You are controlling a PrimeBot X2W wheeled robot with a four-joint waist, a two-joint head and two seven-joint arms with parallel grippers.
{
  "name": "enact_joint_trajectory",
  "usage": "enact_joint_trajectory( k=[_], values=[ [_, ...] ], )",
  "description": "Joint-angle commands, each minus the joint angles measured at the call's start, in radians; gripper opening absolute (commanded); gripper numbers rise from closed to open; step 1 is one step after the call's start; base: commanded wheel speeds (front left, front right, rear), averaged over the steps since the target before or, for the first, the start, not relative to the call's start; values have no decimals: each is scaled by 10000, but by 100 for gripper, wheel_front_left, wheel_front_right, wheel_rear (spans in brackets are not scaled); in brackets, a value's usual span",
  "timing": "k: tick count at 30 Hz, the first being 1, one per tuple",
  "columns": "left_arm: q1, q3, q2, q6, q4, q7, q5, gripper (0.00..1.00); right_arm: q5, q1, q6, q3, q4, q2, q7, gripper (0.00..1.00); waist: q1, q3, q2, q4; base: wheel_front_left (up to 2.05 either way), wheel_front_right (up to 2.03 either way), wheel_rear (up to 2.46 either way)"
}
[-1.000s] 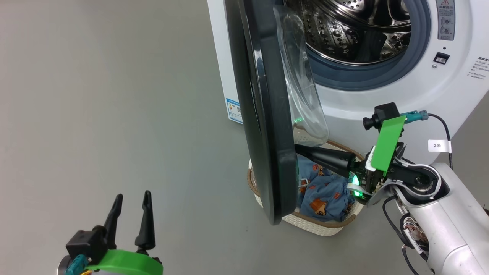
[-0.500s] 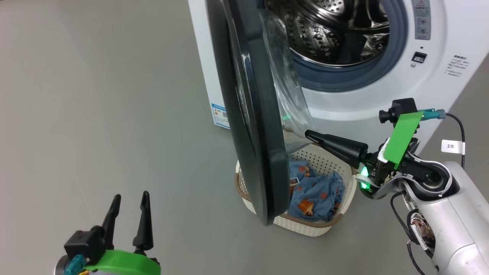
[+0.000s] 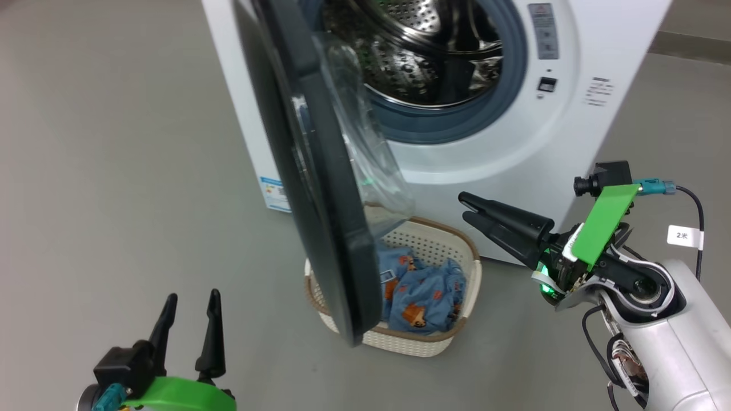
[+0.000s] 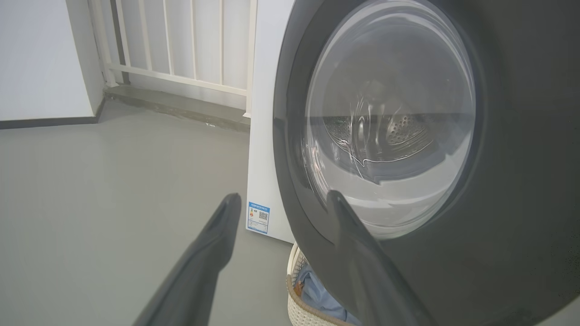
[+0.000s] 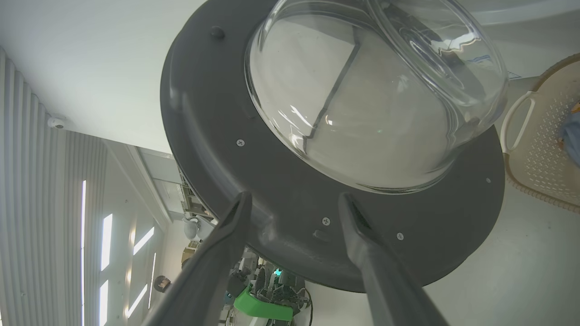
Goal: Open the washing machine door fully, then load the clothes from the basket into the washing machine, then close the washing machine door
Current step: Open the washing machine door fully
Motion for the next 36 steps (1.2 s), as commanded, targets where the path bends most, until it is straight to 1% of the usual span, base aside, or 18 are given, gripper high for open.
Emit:
enact_joint_trajectory(
  k=[1, 8, 13, 16, 23, 28, 32, 36],
  values=[
    [-37, 264, 244, 55, -241, -30, 2, 100, -235, 80, 60, 37, -427, -3, -168, 100, 0, -178, -1, -507, 0, 0, 0],
    [2, 193, 330, 86, -327, 5, -9, 100, -932, 675, 60, 174, -1102, -63, -1007, 100, 0, -354, -1, -1405, 0, 0, 0],
    [11, 170, 394, 139, -483, 27, -20, 100, -1436, 1087, 60, 383, -1618, -242, -1609, 100, 0, -429, -1, -2021, 0, 0, 0],
    [40, 176, 434, 180, -575, 38, -38, 100, -1849, 1343, 60, 473, -1937, -438, -2188, 100, 0, -452, -1, -2334, 0, 0, 0],
    [163, 170, 480, 273, -755, 58, -96, 100, -3053, 2072, 60, 935, -2485, -1104, -4029, 100, 0, -489, -1, -2907, 0, 0, 0],
    [288, 223, 566, 366, -890, 87, -144, 100, -3546, 2497, 60, 1309, -2743, -1548, -5332, 100, 0, -557, -1, -3253, 0, 0, 0],
    [391, 232, 621, 412, -1000, 115, -177, 100, -4204, 2797, 60, 1581, -2689, -1947, -6545, 100, 0, -622, -1, -3398, 0, 0, 0],
    [469, 212, 611, 453, -1084, 117, -222, 100, -4562, 3063, 60, 1782, -2430, -2110, -7657, 100, 0, -637, -1, -3515, 0, 0, 0]
  ],
)
